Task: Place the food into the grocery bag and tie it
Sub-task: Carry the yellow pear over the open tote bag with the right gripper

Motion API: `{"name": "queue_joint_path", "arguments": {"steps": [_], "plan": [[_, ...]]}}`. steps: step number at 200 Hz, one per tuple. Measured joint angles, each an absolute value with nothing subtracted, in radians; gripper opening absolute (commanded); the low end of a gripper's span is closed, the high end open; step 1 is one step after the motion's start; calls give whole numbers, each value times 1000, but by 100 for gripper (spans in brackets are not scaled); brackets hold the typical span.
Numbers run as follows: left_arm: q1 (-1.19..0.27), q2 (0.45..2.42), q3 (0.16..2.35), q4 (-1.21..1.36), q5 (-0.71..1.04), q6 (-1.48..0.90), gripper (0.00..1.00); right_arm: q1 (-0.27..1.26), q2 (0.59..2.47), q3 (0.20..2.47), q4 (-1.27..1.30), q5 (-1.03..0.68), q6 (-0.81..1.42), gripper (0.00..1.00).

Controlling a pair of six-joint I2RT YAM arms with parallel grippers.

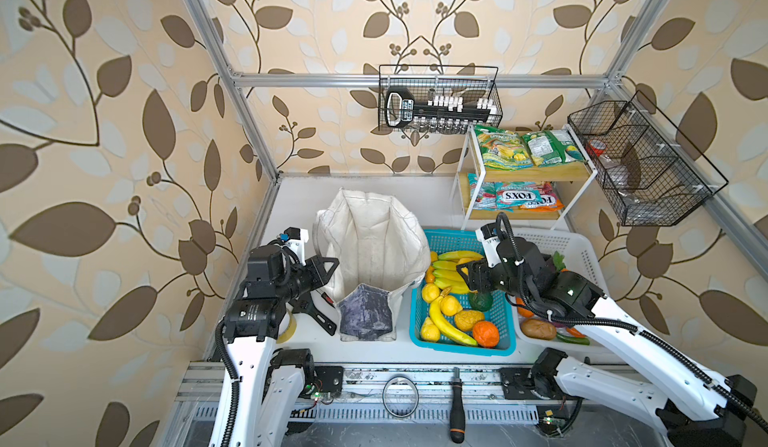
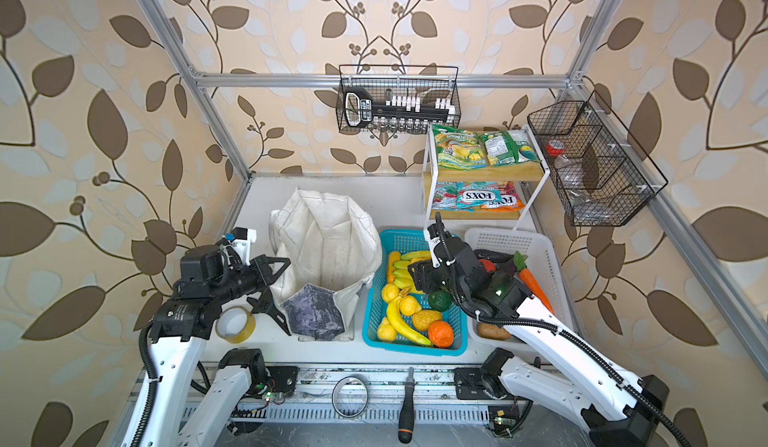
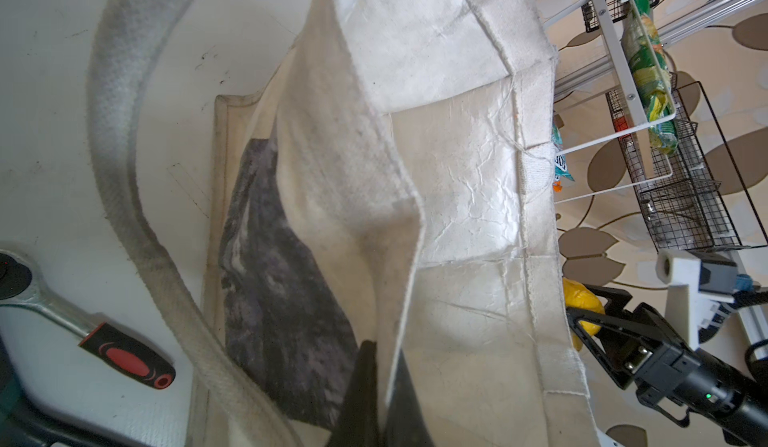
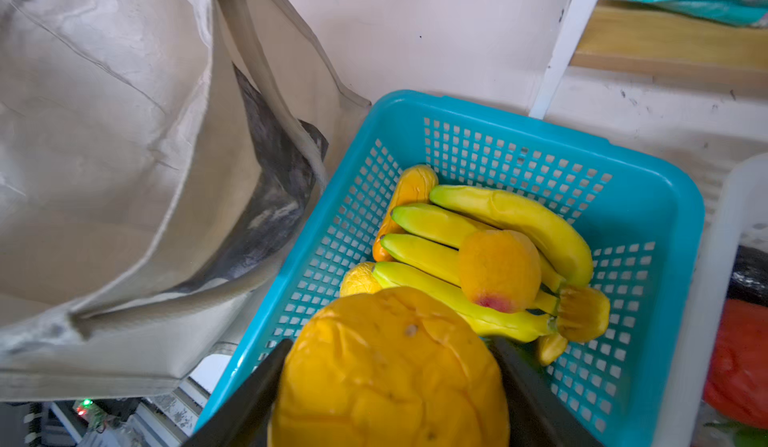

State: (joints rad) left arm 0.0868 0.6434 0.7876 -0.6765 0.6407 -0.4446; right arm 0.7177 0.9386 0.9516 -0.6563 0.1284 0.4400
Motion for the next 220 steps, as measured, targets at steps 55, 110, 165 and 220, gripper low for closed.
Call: {"name": "queue_joint_path", "arguments": {"steps": [55, 110, 165, 220], "plan": [[87, 645, 788, -669, 656, -453, 0, 727, 1035, 1119, -677, 93, 405, 66], [87, 645, 780, -649, 668, -482, 0, 811, 1235, 1316, -629, 81, 393, 64], [87, 661, 780, -637, 688, -496, 0, 901, 1462, 1475, -529, 55, 403, 63], [87, 668, 772, -583, 733, -550, 0, 977, 1736, 1606, -467, 48, 399, 63]]}}
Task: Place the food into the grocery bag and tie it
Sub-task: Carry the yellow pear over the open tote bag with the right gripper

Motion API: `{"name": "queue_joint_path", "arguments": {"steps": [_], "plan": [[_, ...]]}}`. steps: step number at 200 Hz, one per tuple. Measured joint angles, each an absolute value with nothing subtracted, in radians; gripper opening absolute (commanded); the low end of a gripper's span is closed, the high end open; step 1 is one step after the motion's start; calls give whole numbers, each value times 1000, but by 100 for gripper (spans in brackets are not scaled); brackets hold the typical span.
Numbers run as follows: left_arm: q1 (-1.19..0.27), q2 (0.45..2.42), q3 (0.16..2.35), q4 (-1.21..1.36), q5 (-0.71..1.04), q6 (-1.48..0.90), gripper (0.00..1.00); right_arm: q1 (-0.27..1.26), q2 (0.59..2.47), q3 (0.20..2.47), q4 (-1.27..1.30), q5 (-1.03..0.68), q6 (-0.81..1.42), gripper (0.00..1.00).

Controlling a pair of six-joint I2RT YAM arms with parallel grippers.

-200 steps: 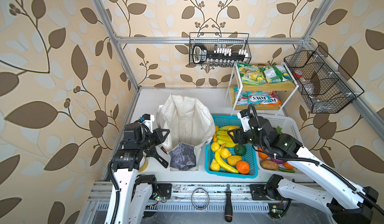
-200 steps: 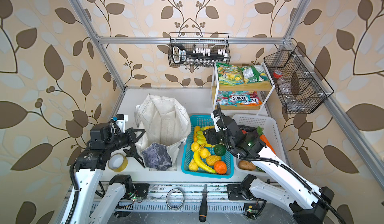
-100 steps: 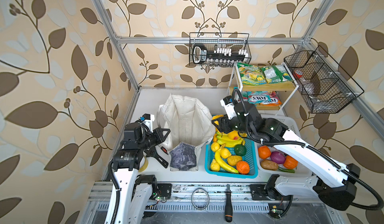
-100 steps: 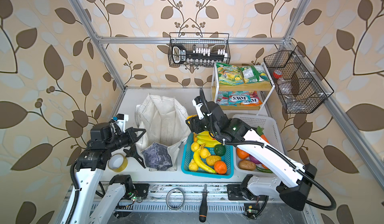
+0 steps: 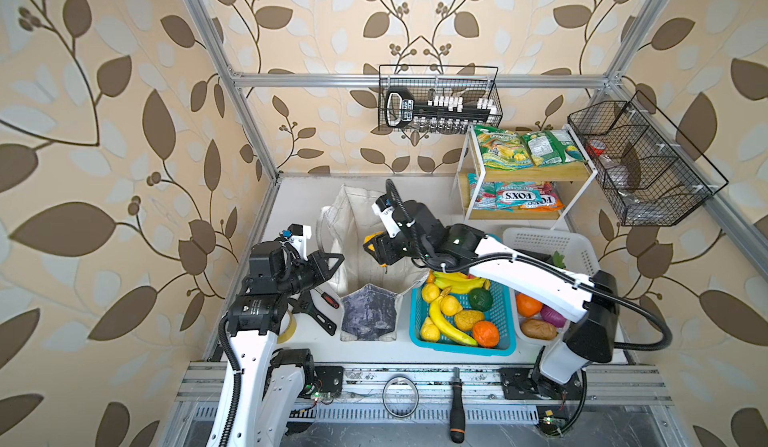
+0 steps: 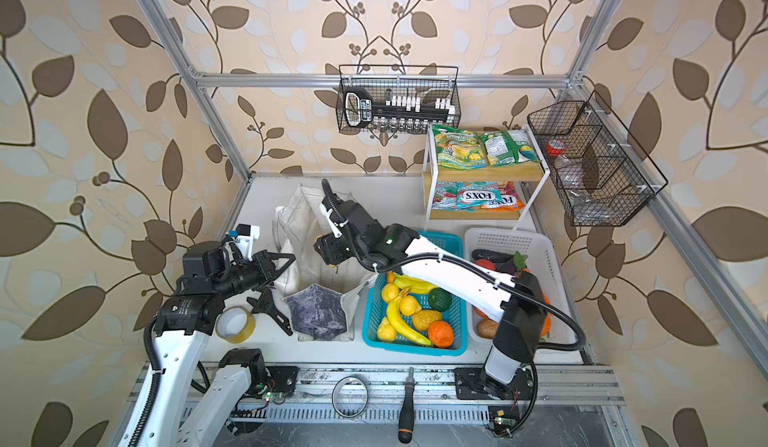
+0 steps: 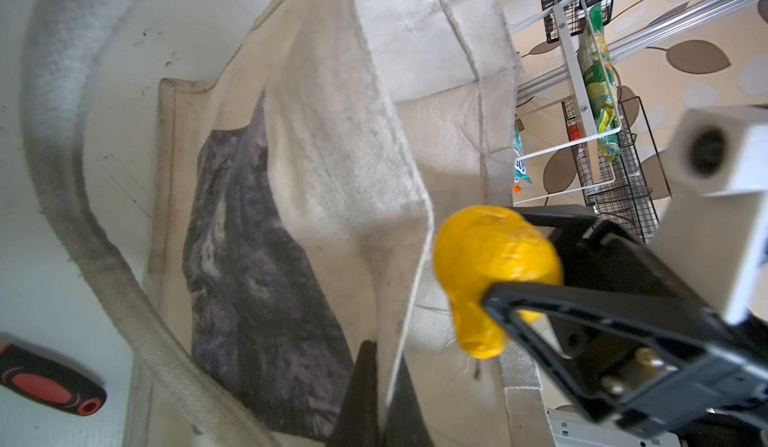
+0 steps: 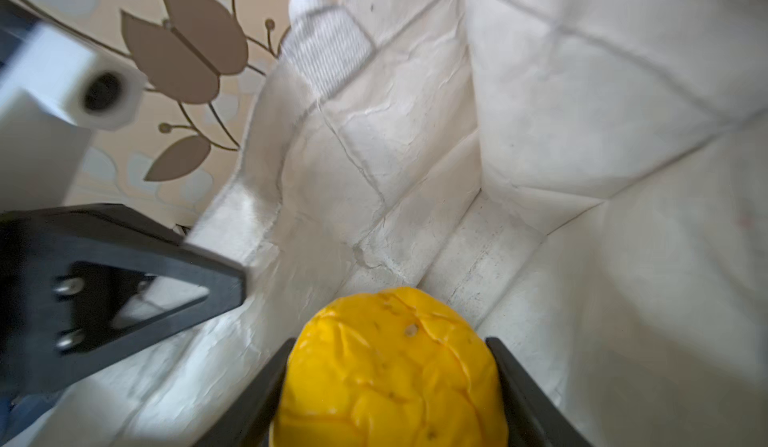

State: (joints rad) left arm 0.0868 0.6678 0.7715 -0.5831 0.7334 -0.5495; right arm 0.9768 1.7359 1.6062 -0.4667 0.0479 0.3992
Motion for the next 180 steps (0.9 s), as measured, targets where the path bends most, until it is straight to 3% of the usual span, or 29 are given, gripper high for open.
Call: {"name": "queue_joint_path", "arguments": {"steps": [78, 180], "plan": [[87, 705, 772, -529, 772, -576, 0, 972, 2032, 1629, -392, 44, 427, 64], [87, 699, 801, -564, 752, -578, 0, 948, 2138, 1582, -280, 55, 497, 64]]}}
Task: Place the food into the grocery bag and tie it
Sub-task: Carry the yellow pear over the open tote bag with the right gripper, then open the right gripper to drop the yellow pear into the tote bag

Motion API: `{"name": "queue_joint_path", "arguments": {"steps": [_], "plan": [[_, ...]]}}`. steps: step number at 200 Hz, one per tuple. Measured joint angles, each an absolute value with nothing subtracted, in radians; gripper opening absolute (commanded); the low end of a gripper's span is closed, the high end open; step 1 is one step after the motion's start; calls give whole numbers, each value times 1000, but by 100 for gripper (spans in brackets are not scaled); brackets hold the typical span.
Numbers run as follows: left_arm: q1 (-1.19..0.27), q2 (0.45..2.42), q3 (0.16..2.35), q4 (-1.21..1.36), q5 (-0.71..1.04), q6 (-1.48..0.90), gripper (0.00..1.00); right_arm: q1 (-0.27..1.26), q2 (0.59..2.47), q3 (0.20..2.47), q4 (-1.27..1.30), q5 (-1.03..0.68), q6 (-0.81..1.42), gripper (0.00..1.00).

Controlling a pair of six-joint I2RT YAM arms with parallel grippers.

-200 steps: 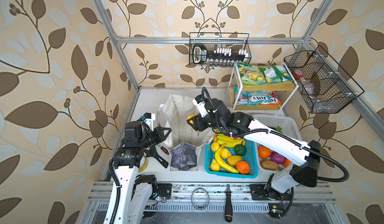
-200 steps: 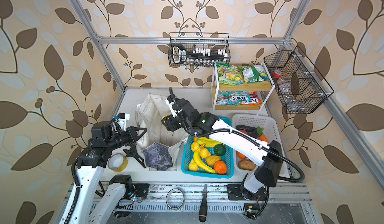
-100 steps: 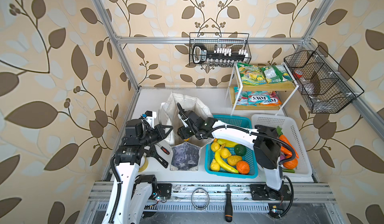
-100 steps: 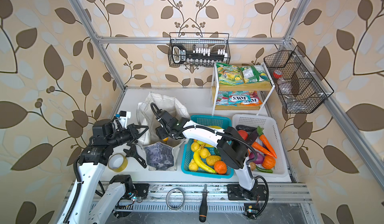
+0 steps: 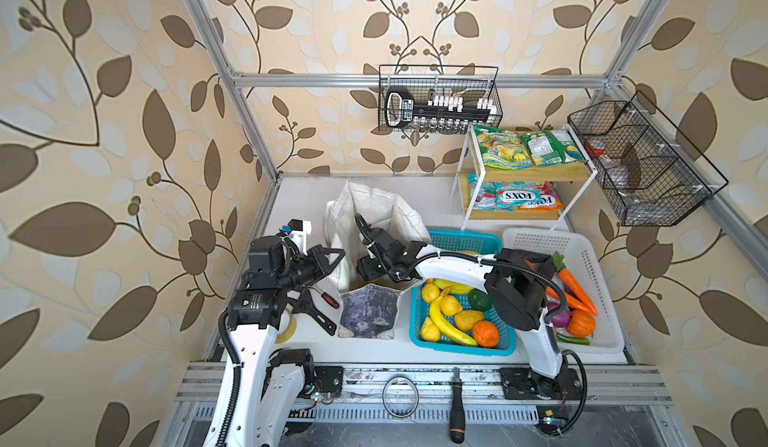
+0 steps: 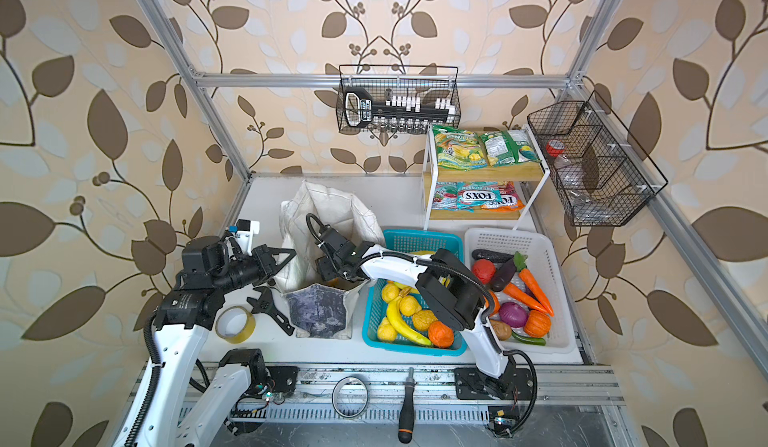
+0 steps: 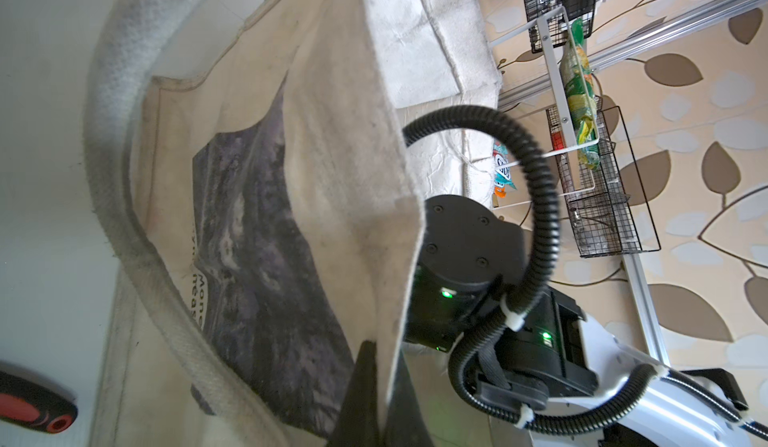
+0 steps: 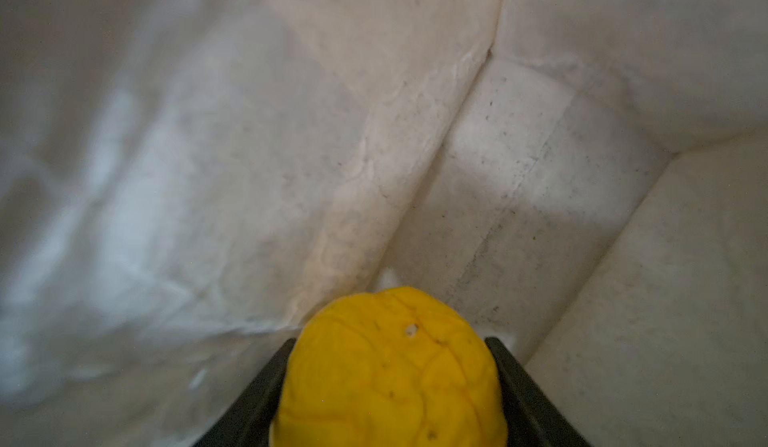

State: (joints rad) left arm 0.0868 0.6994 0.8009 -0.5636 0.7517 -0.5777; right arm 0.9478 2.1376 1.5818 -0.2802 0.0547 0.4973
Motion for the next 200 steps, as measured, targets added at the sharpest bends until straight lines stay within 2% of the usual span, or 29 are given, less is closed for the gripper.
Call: {"name": "queue_joint_path", "arguments": {"steps": [34, 94, 160, 174, 177, 180, 200], "plan": [[87, 679, 796, -570, 746, -571, 0, 941, 2164, 1577, -271, 56, 513, 66], [87, 675, 762, -572, 714, -553, 0, 933, 2189, 1586, -263, 98, 514, 75], [87, 680, 736, -549, 696, -554, 0, 920, 2216, 1637, -272, 109, 497, 87], [87, 684, 736, -550, 696, -554, 0, 918, 2215, 1641, -274, 109, 495, 91], [87, 685, 736, -550, 696, -554, 0, 918, 2216, 1642, -274, 109, 491, 98], [87, 685, 736, -550, 696, -554, 0, 919, 2216, 1644, -275, 110, 493, 100], [87, 685, 736, -550, 695, -554, 0, 921, 2212, 1661, -290, 118, 475, 100]]}}
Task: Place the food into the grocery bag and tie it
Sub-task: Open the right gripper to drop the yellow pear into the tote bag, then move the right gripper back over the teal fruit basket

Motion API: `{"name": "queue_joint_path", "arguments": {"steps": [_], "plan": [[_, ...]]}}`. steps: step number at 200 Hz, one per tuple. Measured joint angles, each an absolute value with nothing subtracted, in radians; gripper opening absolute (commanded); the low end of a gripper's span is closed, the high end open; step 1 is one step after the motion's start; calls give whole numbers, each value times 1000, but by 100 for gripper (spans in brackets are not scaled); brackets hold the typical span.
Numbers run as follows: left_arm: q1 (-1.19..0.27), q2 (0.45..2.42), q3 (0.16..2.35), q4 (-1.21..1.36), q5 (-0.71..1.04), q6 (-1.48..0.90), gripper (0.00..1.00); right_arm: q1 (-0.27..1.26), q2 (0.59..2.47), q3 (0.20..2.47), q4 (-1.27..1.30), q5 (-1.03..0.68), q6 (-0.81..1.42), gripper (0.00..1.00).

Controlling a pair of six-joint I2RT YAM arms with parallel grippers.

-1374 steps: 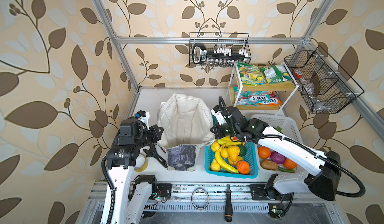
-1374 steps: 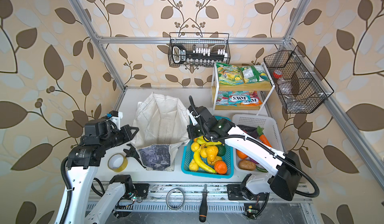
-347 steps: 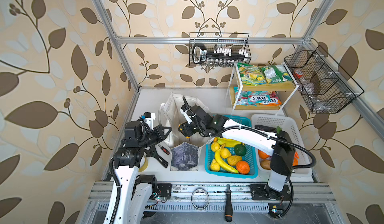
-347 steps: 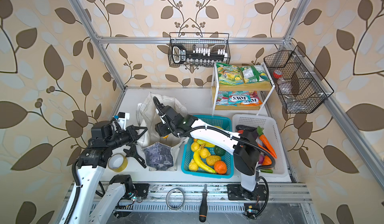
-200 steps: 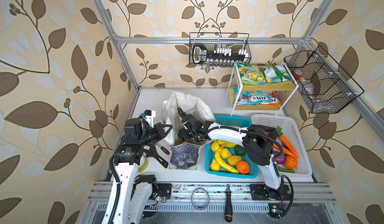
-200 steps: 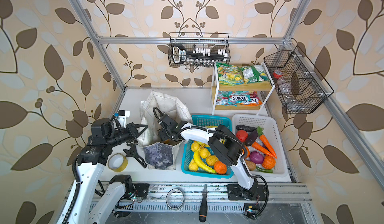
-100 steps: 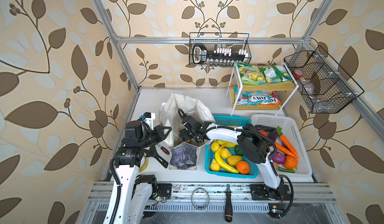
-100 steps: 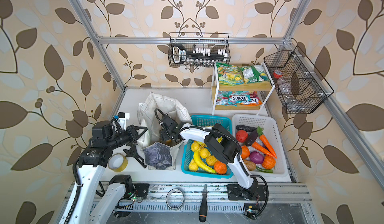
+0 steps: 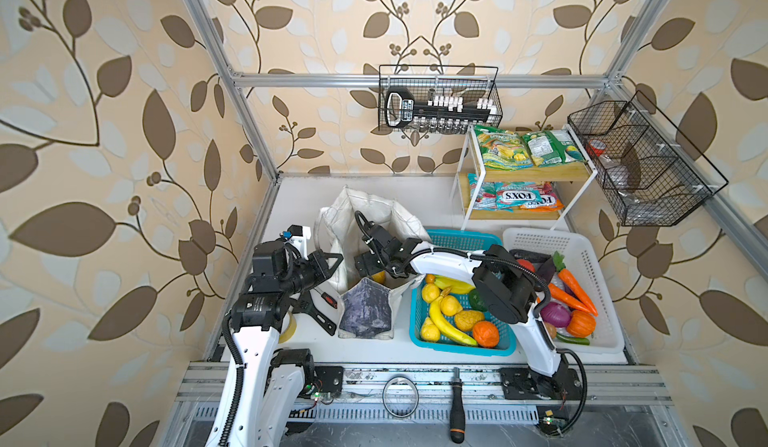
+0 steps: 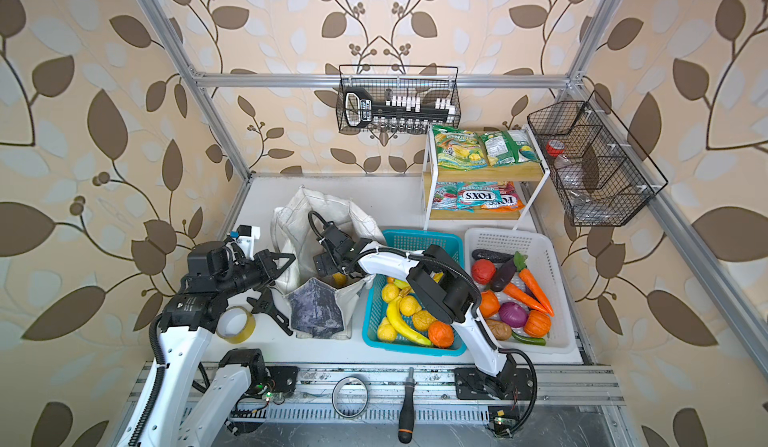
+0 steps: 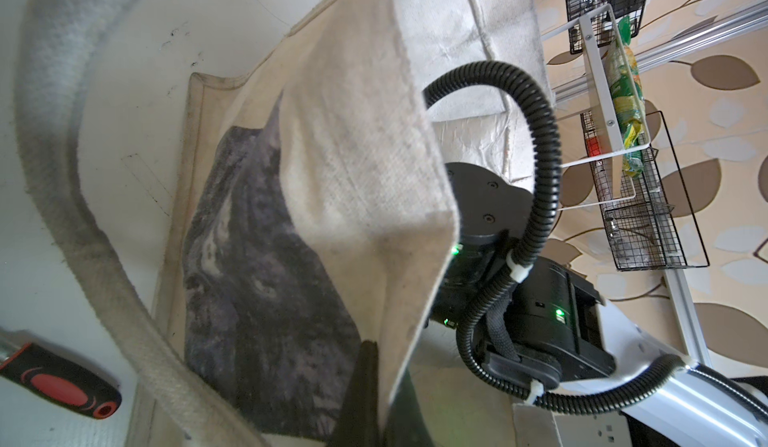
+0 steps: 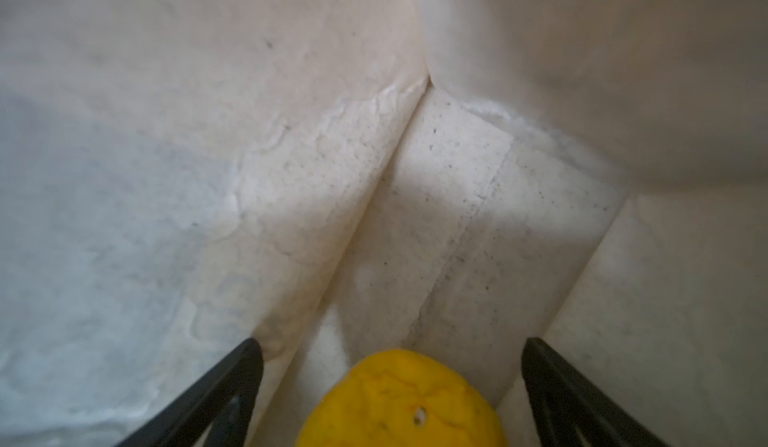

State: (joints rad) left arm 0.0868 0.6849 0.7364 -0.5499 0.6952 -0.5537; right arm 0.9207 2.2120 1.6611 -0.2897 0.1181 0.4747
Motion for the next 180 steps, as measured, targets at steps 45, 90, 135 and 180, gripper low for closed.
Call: {"name": "queue_joint_path", "arguments": {"steps": [45, 90, 135, 180], "plan": [[87, 673, 736, -550, 675, -558, 0, 924, 2095, 1665, -330, 148, 438, 100], [87, 663, 735, -550, 648, -569, 0, 939, 1895, 1707, -371, 240, 385, 100], [87, 663, 735, -550, 643, -581, 0, 1010, 1735, 1708, -409, 476, 225, 100], [87, 662, 735, -549, 643, -587, 0, 994, 1498, 1563, -431, 485, 168, 100]]}}
